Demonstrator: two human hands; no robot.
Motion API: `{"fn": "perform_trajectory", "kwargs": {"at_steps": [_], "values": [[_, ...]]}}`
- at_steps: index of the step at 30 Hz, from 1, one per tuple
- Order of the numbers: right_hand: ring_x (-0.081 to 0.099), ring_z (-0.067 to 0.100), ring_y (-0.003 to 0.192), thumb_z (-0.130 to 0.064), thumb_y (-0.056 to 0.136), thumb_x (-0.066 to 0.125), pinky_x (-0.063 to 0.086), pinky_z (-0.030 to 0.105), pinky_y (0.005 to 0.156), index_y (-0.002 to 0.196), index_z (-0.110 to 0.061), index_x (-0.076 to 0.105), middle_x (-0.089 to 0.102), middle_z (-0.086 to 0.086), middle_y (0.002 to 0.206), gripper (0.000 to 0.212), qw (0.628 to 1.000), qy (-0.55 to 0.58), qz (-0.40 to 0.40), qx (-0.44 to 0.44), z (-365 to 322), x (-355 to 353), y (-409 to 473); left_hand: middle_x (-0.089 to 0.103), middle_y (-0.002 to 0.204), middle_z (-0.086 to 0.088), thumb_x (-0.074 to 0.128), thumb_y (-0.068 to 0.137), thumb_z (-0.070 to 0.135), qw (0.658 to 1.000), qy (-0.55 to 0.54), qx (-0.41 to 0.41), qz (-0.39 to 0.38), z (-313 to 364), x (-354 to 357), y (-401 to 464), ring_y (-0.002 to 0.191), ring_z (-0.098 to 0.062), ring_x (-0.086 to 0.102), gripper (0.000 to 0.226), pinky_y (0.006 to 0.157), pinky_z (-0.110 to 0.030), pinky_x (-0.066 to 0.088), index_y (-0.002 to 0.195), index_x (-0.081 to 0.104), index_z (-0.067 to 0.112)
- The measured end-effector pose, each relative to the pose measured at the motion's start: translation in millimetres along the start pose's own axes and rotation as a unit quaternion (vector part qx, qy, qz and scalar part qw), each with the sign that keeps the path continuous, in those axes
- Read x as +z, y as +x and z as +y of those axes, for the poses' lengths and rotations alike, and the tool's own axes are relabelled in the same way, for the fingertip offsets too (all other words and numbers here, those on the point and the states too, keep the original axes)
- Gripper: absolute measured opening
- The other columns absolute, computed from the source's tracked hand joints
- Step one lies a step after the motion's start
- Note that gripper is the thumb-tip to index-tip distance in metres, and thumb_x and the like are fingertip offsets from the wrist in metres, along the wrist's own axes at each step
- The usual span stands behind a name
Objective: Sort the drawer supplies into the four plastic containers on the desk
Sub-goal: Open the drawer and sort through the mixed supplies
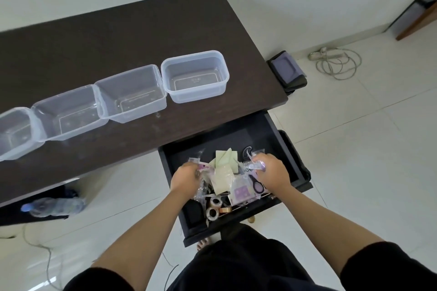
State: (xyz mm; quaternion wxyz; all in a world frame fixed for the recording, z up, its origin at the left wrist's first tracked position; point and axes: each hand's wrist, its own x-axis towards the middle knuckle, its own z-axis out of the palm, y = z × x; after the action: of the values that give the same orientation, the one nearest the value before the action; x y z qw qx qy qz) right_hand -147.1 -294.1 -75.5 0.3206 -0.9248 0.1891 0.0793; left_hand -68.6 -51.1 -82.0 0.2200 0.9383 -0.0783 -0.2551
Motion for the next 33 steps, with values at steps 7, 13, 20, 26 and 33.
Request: {"fn": "perform_trajectory", "kwargs": {"at_steps": [7, 13, 20, 26, 33], "values": [[0.062, 0.024, 0.079, -0.009, 0.086, 0.060, 0.053, 0.031, 0.068, 0.105, -0.016, 0.067, 0.066, 0.007, 0.093, 0.021, 0.997, 0.030, 0.073, 0.003, -10, -9, -19, 0.060, 0.072, -0.006, 0.051, 0.076, 0.004, 0.988, -0.120, -0.053, 0.077, 6, -21, -27, 0.067, -0.025, 0.056, 0.012, 0.054, -0.028, 0.043, 0.068, 0.054, 0.011], [0.063, 0.021, 0.082, -0.012, 0.087, 0.063, 0.053, 0.028, 0.069, 0.108, -0.018, 0.067, 0.067, 0.004, 0.096, 0.022, 0.991, 0.066, 0.120, -0.003, -22, -17, -36, 0.057, 0.067, 0.004, 0.052, 0.080, 0.006, 0.976, -0.186, -0.031, 0.112, 15, -39, -46, 0.062, -0.011, 0.054, 0.014, 0.055, -0.023, 0.046, 0.072, 0.058, 0.016], [0.063, 0.022, 0.089, -0.010, 0.084, 0.067, 0.055, 0.030, 0.075, 0.110, -0.017, 0.066, 0.068, 0.006, 0.102, 0.027, 0.980, 0.098, 0.172, -0.022, -35, -42, -46, 0.041, 0.053, 0.006, 0.049, 0.087, 0.004, 0.981, -0.154, 0.007, 0.117, 48, -51, -61, 0.050, -0.006, 0.039, 0.027, 0.041, -0.019, 0.026, 0.063, 0.044, 0.013], [0.059, 0.016, 0.083, -0.003, 0.081, 0.067, 0.042, 0.020, 0.071, 0.104, -0.014, 0.068, 0.070, 0.004, 0.102, 0.026, 0.968, 0.142, 0.207, -0.027, -24, -79, -42, 0.050, 0.051, 0.006, 0.060, 0.086, 0.017, 0.969, -0.191, 0.048, 0.149, 88, -39, -51, 0.049, -0.009, 0.050, 0.033, 0.038, -0.008, 0.032, 0.056, 0.047, 0.018], [0.062, 0.023, 0.088, -0.006, 0.082, 0.066, 0.041, 0.022, 0.071, 0.100, -0.016, 0.069, 0.070, 0.004, 0.103, 0.021, 0.960, 0.187, 0.210, -0.006, 41, -139, -20, 0.054, 0.053, -0.002, 0.052, 0.086, 0.017, 0.963, -0.221, 0.041, 0.146, 186, 10, -31, 0.047, -0.013, 0.048, 0.032, 0.036, -0.012, 0.033, 0.055, 0.051, 0.009]]}}
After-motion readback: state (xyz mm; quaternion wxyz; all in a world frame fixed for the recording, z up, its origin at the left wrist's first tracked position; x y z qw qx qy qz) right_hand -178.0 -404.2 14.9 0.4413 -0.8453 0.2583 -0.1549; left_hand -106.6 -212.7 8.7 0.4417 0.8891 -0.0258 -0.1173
